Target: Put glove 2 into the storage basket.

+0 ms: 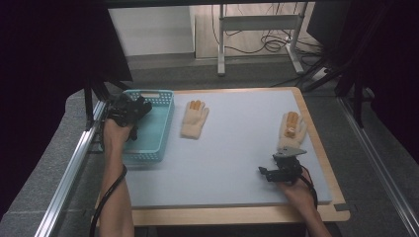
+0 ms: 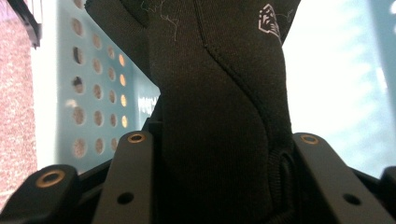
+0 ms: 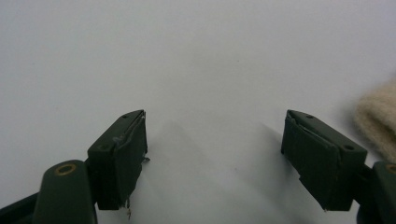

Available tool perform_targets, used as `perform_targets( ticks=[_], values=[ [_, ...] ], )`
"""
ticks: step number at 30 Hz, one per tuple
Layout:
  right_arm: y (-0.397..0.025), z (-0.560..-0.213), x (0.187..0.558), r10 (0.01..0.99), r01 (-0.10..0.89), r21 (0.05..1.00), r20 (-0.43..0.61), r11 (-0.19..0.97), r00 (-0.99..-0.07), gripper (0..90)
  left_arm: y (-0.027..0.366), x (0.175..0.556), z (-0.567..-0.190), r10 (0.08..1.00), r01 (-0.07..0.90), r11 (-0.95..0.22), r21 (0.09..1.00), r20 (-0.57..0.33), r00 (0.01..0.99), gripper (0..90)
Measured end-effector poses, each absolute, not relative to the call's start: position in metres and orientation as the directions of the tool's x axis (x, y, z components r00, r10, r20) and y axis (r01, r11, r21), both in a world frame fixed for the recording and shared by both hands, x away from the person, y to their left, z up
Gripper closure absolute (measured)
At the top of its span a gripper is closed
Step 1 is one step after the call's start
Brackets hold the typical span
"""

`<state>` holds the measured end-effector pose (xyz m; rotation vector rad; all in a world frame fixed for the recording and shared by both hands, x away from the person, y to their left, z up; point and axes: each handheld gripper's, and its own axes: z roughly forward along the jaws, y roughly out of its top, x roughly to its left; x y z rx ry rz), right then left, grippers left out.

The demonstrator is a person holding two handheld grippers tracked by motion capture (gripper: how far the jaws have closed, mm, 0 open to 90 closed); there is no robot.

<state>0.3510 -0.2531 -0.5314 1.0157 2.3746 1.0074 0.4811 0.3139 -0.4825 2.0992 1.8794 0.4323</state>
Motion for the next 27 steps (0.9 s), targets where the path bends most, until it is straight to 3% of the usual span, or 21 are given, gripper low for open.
perform_targets(
  ticks=[7,11,14,20,27],
  values=[
    [-0.253,-0.531,0.351,0.738,0.475,0.734,-0.052,0.485,-0.673,22.2,0.32,0.488,-0.498,0.996,0.933,-0.093,0.349,0.05,0.08,55.6],
    [-0.253,-0.531,0.351,0.738,0.476,0.734,-0.051,0.485,-0.673,22.2,0.32,0.488,-0.505,0.991,0.943,-0.123,0.31,0.084,0.102,44.3],
    [-0.253,-0.531,0.351,0.738,0.475,0.734,-0.052,0.485,-0.673,22.2,0.316,0.487,-0.505,0.99,0.941,-0.141,0.309,0.057,0.129,33.8],
    [-0.253,-0.531,0.351,0.737,0.475,0.734,-0.052,0.486,-0.674,22.2,0.319,0.481,-0.493,0.99,0.924,-0.128,0.36,-0.005,0.139,11.9],
    [-0.253,-0.531,0.351,0.738,0.475,0.734,-0.052,0.486,-0.673,22.2,0.321,0.463,-0.467,0.985,0.872,-0.118,0.474,-0.055,0.163,2.2]
  ],
)
